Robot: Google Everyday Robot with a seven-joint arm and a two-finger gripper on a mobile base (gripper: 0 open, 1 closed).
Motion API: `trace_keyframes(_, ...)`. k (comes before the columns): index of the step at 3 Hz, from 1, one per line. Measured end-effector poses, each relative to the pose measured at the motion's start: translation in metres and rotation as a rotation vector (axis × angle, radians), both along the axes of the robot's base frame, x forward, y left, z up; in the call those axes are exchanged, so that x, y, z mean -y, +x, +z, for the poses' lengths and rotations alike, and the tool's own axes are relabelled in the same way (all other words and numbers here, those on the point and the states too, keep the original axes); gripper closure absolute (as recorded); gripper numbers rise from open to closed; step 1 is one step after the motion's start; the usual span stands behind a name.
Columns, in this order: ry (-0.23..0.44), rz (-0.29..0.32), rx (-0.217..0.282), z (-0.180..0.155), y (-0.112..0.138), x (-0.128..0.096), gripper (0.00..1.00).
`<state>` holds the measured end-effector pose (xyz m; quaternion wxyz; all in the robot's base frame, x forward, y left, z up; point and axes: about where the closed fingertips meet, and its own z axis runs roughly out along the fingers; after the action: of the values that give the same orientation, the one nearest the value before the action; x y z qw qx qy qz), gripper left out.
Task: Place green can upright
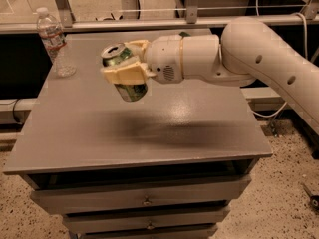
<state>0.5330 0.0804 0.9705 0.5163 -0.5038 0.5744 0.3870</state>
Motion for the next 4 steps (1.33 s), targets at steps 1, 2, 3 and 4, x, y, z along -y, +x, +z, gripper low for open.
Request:
trace_keyframes(1, 0.071, 0.016, 0.029, 0.000, -0.002, -0.002, 1.00)
trace_keyframes(2, 0.130, 0.037, 0.060, -0.007, -0.003, 0.000, 1.00)
trace_keyframes(3, 0.141, 0.061, 0.077, -0.015, -0.003, 0.003, 1.00)
trace_keyframes(4, 0.151, 0.075, 0.063, -0.030, -0.004, 0.007, 1.00)
